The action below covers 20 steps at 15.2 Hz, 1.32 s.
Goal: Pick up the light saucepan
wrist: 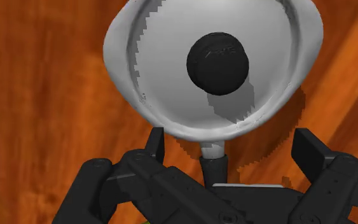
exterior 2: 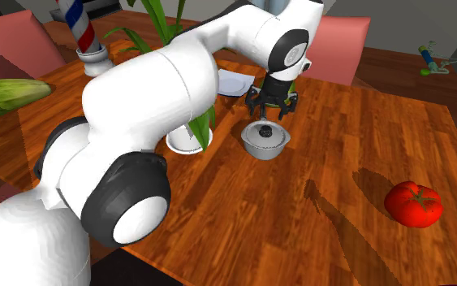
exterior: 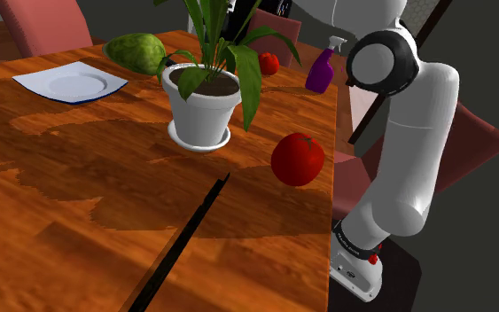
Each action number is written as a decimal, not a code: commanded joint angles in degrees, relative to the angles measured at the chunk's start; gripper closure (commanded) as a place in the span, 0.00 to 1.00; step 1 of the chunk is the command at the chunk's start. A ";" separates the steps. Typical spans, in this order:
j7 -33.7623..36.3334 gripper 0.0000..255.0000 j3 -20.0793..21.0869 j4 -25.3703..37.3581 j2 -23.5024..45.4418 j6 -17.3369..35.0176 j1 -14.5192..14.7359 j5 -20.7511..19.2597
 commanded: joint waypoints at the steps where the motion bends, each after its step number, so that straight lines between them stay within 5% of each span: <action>1: -1.81 0.00 0.97 10.12 6.69 -3.58 0.16 0.05; 2: -2.14 0.00 1.23 13.03 8.53 -4.68 0.21 0.03; 11: -3.23 0.00 1.12 3.01 5.98 2.71 0.68 -0.04; 12: -3.14 1.00 1.14 3.04 6.04 2.76 0.76 -0.05; 20: -3.15 1.00 1.14 3.03 6.06 2.78 0.75 -0.04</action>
